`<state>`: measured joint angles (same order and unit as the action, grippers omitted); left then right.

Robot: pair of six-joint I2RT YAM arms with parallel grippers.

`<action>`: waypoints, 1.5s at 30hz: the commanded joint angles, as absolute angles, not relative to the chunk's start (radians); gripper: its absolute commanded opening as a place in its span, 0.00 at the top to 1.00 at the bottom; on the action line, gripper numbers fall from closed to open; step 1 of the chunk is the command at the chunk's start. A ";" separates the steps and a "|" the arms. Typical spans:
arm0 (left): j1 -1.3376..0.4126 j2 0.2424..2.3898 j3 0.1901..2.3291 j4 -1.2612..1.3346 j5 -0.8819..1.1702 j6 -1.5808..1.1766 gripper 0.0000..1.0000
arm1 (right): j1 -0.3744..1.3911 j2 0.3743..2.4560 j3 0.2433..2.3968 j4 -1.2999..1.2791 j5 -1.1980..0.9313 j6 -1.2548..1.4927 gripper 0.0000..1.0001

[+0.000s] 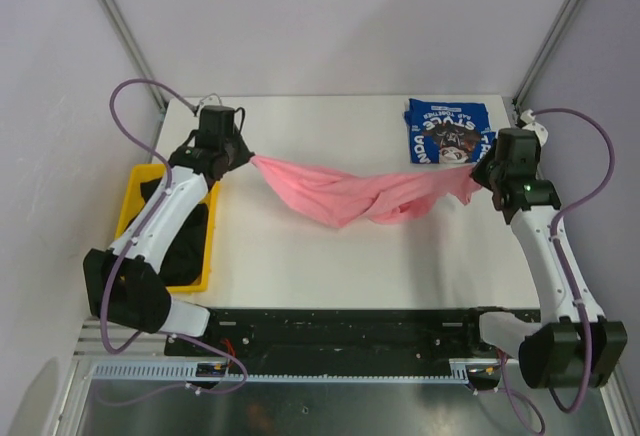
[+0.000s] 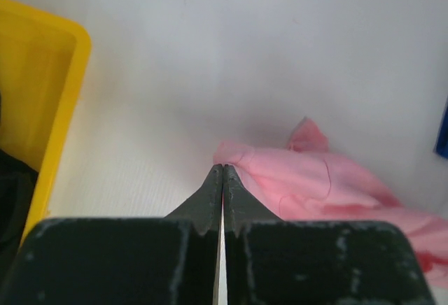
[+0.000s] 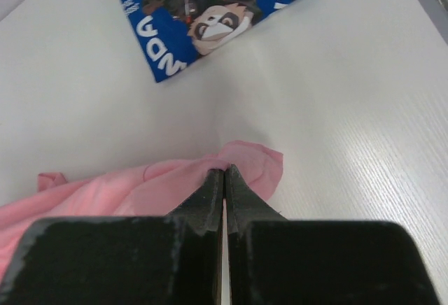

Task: Fold and stack the t-shirts
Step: Flatten out the tshirt

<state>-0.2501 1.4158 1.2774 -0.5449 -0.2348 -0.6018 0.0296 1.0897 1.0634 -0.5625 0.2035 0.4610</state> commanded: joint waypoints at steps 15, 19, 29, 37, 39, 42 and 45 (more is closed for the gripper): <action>-0.282 1.147 1.278 -0.533 -0.164 -0.501 1.00 | -0.051 1.178 1.138 -0.419 0.046 0.520 1.00; -0.252 1.164 1.422 -0.512 -0.190 -0.496 1.00 | 0.127 1.041 1.141 -0.462 0.071 0.557 1.00; -0.143 1.180 1.684 -0.367 -0.212 -0.505 1.00 | 0.850 0.733 1.160 -0.436 0.455 0.594 1.00; -0.202 1.615 2.083 -0.293 -0.034 -0.529 1.00 | 0.893 0.794 1.252 -0.612 0.761 0.544 1.00; -0.255 1.769 2.177 -0.294 0.036 -0.519 1.00 | 0.769 0.845 1.252 -0.679 0.696 0.564 1.00; -0.333 1.953 2.231 -0.298 0.138 -0.553 1.00 | 0.503 0.947 1.212 -0.735 0.461 0.579 1.00; -0.396 2.012 2.146 -0.298 0.195 -0.574 1.00 | 0.369 1.030 1.133 -0.704 0.308 0.565 1.00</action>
